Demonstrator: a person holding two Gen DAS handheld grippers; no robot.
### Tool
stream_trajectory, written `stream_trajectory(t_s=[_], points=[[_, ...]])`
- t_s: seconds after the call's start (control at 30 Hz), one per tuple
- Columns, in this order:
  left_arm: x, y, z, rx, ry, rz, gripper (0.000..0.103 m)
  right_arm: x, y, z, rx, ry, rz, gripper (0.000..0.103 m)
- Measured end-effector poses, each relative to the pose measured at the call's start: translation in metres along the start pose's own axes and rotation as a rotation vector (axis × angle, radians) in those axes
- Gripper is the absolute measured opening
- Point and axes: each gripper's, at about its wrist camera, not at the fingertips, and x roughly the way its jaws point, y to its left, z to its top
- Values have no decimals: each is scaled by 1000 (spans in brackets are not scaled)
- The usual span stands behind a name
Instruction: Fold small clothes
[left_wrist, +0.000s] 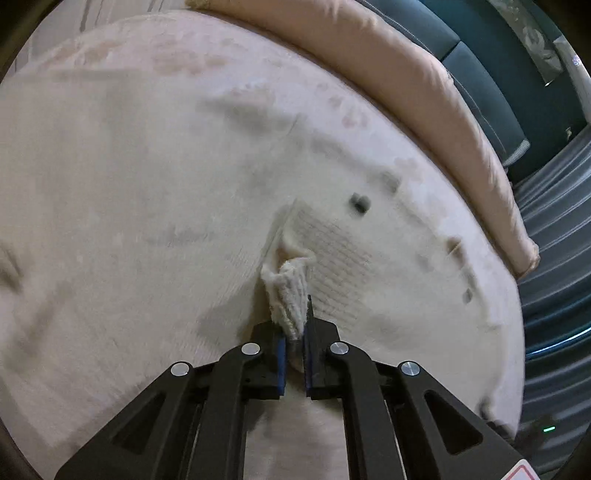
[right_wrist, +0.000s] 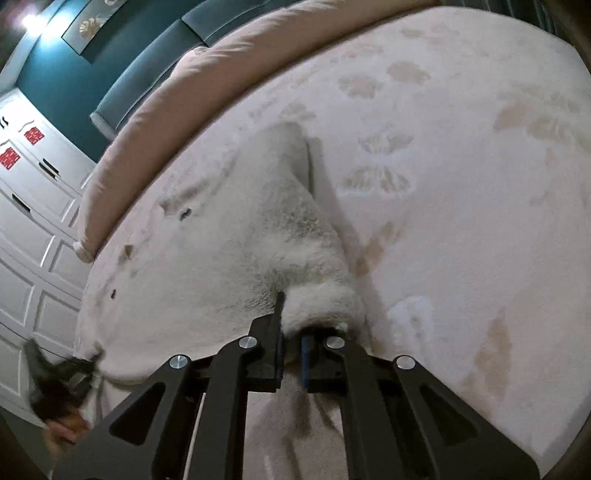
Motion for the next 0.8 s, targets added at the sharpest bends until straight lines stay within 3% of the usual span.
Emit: stream_trajectory(t_s=[0.17, 0.23, 0.3, 0.4, 0.43, 0.5, 0.57, 0.63, 0.7, 0.73, 0.77, 0.8], points=[[5, -22, -9, 155, -52, 112, 9, -34, 25, -14, -128, -29, -141, 14], [8, -29, -14, 211, -64, 152, 9, -52, 29, -16, -127, -99, -223, 15], [10, -30, -16, 227, -68, 165, 9, -61, 34, -8, -110, -162, -237, 15], [10, -29, -22, 246, -75, 178, 9, -44, 70, 14, -198, -162, -136, 15], [12, -31, -24, 258, -79, 188, 9, -32, 90, 21, -256, -153, -99, 21], [13, -34, -26, 281, -88, 211, 10, 6, 129, 33, -371, -60, -20, 37], [15, -36, -27, 301, -94, 233, 10, 48, 152, 36, -445, 35, 19, 37], [13, -37, -30, 316, -101, 247, 10, 89, 159, 37, -513, 125, -35, 36], [15, -38, -31, 327, -105, 257, 10, 104, 135, 57, -472, 102, -103, 33], [15, -38, -31, 329, -106, 259, 10, 103, 116, 71, -392, 88, -90, 7], [15, -39, -32, 332, -108, 261, 10, 101, 99, 82, -309, 87, -71, 0], [15, -39, -32, 335, -113, 264, 10, 96, 72, 97, -183, 76, -78, 0]])
